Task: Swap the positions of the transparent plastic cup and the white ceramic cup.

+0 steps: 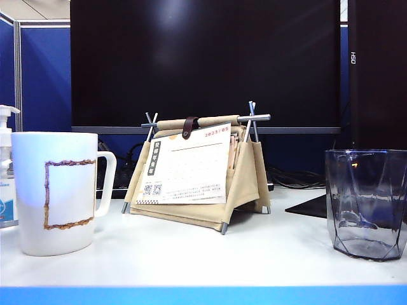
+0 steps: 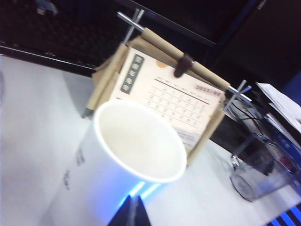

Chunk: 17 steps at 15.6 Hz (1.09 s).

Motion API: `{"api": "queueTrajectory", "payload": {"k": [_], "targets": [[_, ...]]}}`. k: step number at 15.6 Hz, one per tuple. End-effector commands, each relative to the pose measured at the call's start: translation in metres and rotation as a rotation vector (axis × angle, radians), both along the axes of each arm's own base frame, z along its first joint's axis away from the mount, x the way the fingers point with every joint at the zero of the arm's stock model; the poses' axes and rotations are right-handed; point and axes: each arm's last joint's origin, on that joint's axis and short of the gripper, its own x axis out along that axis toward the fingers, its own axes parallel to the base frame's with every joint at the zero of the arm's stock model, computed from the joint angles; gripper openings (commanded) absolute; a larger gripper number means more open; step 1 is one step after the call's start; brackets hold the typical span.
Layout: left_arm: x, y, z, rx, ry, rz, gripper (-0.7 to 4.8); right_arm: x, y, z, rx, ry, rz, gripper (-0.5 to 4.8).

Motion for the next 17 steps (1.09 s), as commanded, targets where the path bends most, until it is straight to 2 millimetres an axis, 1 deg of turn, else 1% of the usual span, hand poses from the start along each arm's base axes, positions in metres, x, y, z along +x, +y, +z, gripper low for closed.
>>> {"api": "queueTrajectory", "payload": {"k": [1,2,5,6,8,9,11,13,15,17], "targets": [[-0.001,-0.001,-0.001,-0.017,0.017,-0.049,1.52,0.0,0.001,-0.001,0.137,0.045,0.023,2.46],[-0.001,-0.001,0.001,-0.027,0.021,-0.047,1.86,0.0,0.002,-0.001,0.187,0.059,0.029,2.77],[-0.004,-0.001,0.018,-0.014,-0.029,-0.028,1.86,-0.001,0.003,0.001,0.243,0.074,0.08,2.8],[-0.007,0.0,0.028,-0.002,-0.058,-0.015,1.87,-0.001,0.004,0.001,0.275,0.091,0.116,2.86],[-0.011,0.001,0.037,0.036,-0.057,0.026,1.88,-0.003,0.005,0.004,0.315,0.115,0.129,3.22],[-0.013,0.001,0.039,0.075,-0.042,0.051,1.94,-0.005,0.005,0.011,0.315,0.12,0.132,3.38],[-0.013,0.002,0.037,0.082,-0.012,0.09,1.95,-0.009,0.005,0.023,0.317,0.135,0.142,3.38],[-0.012,0.003,0.037,0.084,-0.006,0.133,1.97,-0.011,0.005,0.034,0.321,0.209,0.138,3.38],[-0.012,0.004,0.04,0.093,-0.012,0.173,1.97,-0.007,0.005,0.045,0.29,0.252,0.136,3.38],[-0.015,0.006,0.05,0.108,-0.039,0.214,1.97,0.0,0.005,0.06,0.203,0.247,0.152,3.38]]}}
